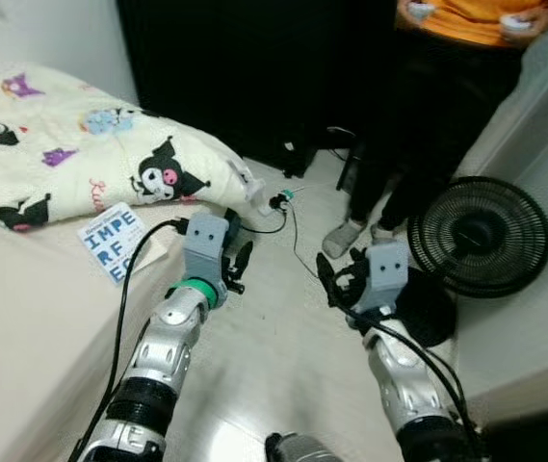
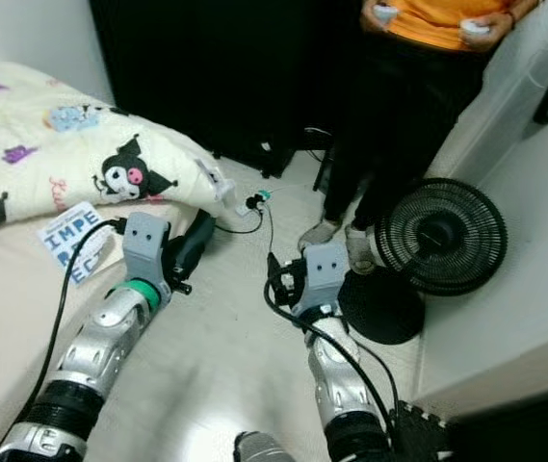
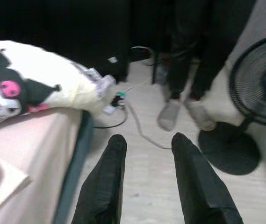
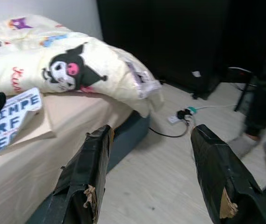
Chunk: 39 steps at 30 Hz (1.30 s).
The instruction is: Clean up the room
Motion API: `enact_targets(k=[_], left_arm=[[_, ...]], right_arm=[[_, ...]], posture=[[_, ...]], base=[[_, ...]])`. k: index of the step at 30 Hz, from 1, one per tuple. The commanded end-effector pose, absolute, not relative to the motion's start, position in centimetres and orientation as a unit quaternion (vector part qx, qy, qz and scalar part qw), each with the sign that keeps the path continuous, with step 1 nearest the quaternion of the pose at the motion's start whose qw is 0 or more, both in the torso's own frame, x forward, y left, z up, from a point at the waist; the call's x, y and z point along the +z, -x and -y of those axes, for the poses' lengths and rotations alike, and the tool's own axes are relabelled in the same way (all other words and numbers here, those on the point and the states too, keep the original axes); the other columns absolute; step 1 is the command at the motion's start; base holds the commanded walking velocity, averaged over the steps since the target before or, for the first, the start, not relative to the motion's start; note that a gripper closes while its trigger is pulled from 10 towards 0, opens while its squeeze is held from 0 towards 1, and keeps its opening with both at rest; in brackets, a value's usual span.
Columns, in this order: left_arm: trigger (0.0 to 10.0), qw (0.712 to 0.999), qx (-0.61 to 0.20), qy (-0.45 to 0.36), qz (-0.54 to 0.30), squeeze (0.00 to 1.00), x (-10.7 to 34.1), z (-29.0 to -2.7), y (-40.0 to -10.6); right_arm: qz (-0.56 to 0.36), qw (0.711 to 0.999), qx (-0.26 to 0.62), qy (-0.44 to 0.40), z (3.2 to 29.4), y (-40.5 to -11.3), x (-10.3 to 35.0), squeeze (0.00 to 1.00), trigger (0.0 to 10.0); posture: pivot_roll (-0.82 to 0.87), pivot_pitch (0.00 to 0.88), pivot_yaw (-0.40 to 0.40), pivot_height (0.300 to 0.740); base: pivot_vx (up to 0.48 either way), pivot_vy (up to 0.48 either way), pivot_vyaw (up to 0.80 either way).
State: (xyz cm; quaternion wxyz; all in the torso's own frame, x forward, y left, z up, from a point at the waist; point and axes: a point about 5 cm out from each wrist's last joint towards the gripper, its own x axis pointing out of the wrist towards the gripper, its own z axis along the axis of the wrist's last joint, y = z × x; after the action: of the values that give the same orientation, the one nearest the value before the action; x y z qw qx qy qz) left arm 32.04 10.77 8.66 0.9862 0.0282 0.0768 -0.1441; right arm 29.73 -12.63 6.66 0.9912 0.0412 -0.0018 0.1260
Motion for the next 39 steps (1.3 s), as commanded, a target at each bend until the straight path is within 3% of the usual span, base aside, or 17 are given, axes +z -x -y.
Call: enact_targets(k=[1,26,39], left_arm=[[10.0,0.985,-0.146,-0.034,-0.083,0.00,8.2,-10.6,-31.8],[10.0,0.986,-0.140,-0.029,-0.084,0.00,8.1,-10.5,-32.0],[10.0,0.984,-0.134,-0.022,-0.116,0.00,6.8,-11.2,-31.6]], right_arm=[[0.003,0.991,0.126,-0.039,12.8,-29.7,6.6,0.00,10.0],[0.008,0.990,0.130,-0.048,12.7,-29.5,6.7,0.00,10.0],[-0.007,0.990,0.136,-0.029,12.4,-29.2,6.0,0.00,10.0]], posture=[[-0.02,0.019,0.030,0.740],[-0.03,0.026,0.031,0.740],[-0.03,0.028,0.034,0.740]], base=[[0.442,0.000,0.00],[0.421,0.000,0.00],[0.000,0.000,0.00]])
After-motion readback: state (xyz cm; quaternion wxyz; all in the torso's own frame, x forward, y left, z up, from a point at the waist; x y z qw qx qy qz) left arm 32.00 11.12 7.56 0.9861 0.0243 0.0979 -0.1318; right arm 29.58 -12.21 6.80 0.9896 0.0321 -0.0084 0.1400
